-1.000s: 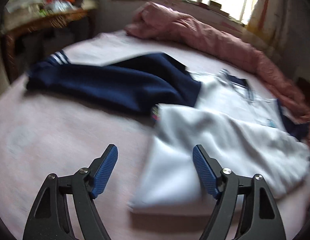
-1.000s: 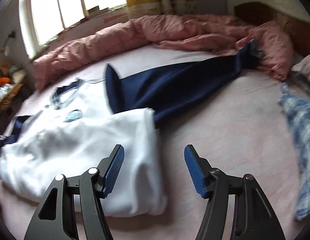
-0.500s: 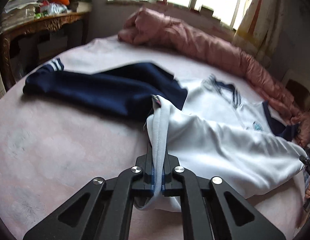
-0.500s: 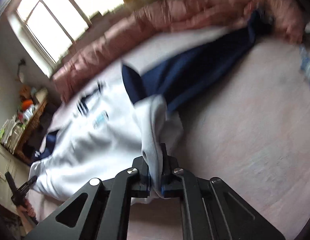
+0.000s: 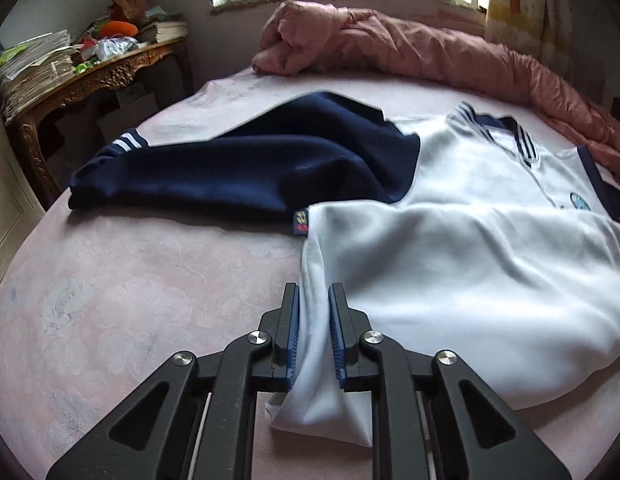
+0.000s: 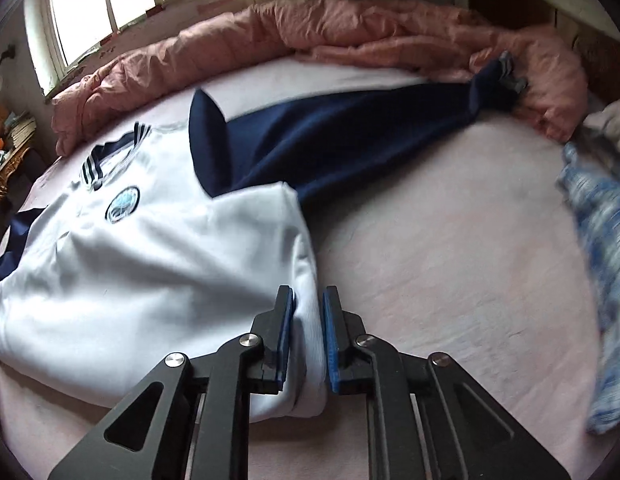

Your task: Fold large clothes

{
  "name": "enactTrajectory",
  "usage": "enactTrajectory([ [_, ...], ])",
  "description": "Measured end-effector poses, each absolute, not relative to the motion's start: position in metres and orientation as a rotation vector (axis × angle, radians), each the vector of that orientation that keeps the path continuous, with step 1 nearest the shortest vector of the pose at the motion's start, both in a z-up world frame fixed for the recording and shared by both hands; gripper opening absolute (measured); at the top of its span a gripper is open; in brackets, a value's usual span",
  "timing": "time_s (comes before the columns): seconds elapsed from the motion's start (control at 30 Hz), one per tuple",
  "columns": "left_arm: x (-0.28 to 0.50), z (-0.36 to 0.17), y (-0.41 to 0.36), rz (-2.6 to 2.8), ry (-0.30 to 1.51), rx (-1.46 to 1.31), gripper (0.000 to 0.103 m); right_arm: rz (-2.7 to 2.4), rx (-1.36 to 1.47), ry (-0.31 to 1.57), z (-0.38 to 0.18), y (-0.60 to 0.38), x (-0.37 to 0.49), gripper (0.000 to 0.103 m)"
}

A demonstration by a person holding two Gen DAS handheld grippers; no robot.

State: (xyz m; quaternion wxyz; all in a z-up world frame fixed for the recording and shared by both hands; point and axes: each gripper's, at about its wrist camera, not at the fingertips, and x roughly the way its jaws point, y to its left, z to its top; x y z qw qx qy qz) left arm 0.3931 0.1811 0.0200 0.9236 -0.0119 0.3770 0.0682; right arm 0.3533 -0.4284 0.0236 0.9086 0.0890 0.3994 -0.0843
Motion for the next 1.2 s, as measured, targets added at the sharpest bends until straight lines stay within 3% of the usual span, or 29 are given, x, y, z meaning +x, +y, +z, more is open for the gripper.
enactTrajectory([
  [0.13,0.379,0.043,0.181,0.13,0.654,-0.05,0.016,-0.146,0.232,0.724,0.049,-0.432,0.34,0.015],
  [0.2,0.373,0.054,0.179,0.125,0.615,-0.062,0.024,-0.144,0.214,0.687,0.059,-0.428,0.342,0.015],
  [0.27,0.367,0.062,0.176,0.11,0.568,-0.075,0.046,-0.136,0.186,0.662,0.066,-0.422,0.34,0.015],
  [0.47,0.352,0.08,0.157,-0.015,0.484,-0.127,0.077,-0.123,0.173,0.549,0.084,-0.402,0.326,0.02],
  [0.5,0.35,0.081,0.152,-0.033,0.48,-0.136,0.079,-0.109,0.173,0.533,0.086,-0.399,0.324,0.031],
  [0.53,0.349,0.081,0.148,-0.045,0.472,-0.137,0.083,-0.091,0.171,0.516,0.087,-0.395,0.323,0.051],
  [0.6,0.346,0.082,0.136,-0.034,0.438,-0.109,0.089,-0.066,0.149,0.464,0.09,-0.385,0.318,0.076],
  [0.67,0.341,0.081,0.124,-0.018,0.391,-0.079,0.103,-0.059,0.115,0.424,0.091,-0.373,0.315,0.088],
  [0.77,0.331,0.08,0.109,-0.017,0.317,-0.046,0.103,-0.046,0.082,0.377,0.09,-0.353,0.312,0.103],
  [0.93,0.313,0.08,0.083,0.052,0.156,0.132,0.103,-0.169,0.008,0.298,0.082,-0.321,0.306,0.103],
  [1.2,0.318,0.07,0.071,0.032,0.151,0.159,0.103,-0.151,-0.098,0.319,0.078,-0.299,0.309,0.103],
])
